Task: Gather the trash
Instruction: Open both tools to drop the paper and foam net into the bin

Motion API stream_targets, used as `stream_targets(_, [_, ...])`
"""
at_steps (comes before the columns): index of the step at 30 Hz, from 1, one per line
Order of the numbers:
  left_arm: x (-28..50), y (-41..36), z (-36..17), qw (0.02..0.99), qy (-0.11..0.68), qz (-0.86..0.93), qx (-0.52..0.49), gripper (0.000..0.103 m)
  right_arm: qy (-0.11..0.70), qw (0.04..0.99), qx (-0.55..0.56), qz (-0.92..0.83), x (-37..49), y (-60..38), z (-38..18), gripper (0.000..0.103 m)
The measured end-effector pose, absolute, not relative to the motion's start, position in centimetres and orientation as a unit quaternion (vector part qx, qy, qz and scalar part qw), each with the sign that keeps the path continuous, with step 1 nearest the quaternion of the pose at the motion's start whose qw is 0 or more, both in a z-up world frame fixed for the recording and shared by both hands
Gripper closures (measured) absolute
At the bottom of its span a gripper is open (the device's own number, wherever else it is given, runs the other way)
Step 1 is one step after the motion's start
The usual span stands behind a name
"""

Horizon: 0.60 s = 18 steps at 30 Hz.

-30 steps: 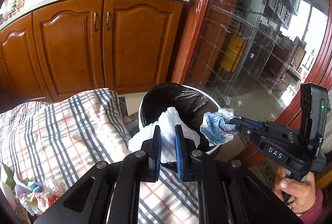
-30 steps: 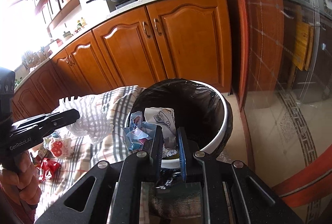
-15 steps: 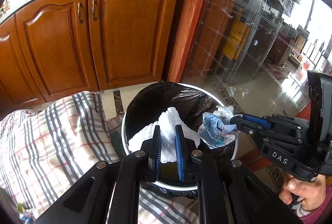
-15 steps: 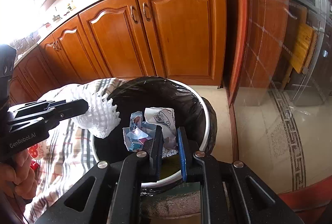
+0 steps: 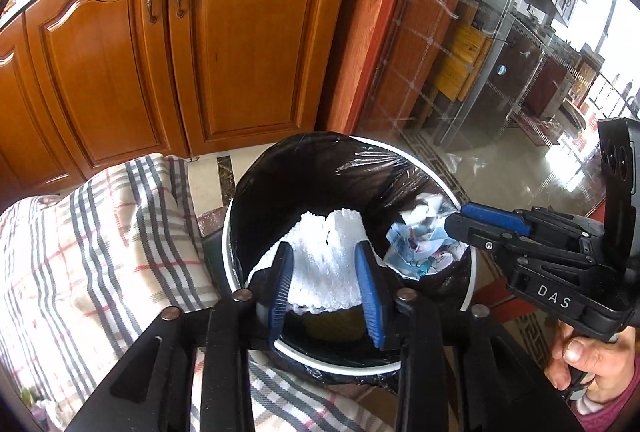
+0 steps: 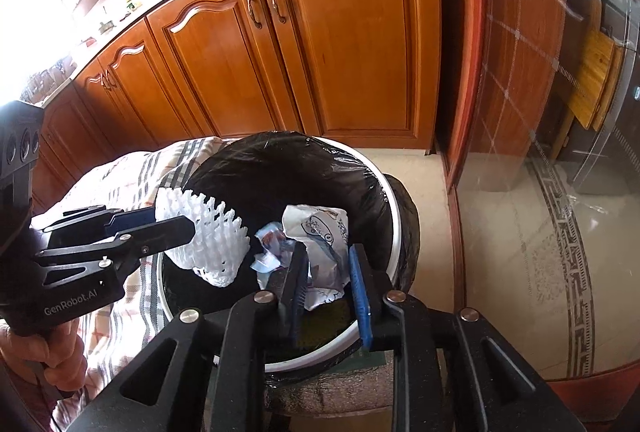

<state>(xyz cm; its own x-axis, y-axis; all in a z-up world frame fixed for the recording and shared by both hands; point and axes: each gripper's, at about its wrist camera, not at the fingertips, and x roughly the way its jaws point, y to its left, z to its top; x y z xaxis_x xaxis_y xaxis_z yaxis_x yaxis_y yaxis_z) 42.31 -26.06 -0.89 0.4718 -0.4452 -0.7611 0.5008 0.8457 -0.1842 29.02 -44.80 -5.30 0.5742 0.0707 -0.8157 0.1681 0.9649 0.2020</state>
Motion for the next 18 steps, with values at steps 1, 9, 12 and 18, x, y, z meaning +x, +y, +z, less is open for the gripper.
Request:
stream_targets(1, [42.2,-25.9,-0.8,0.858,0.432,-0.276,0.029,0.063,0.459,0.878,0.133,-0.026,29.0,-44.8,-5.3,0.075])
stream_targets(9, [41.5,-24.3,-0.5,0.860,0.427,-0.280,0.004,0.049,0.443,0.885,0.141,-0.034,28.2,-44.5,-4.4,0.067])
stream_targets(12, [40.9,-23.5,-0.3,0.861,0.425,-0.280,-0.005,0.046,0.431,0.889,0.148,-0.042,27.3,-44.6,-3.8,0.061])
stream_targets(18, [38.4,-19.8,0.7,0.872,0.405,-0.274,-0.031,0.046,0.404,0.896,0.181,-0.040,25.0,-44.4,-2.9,0.060])
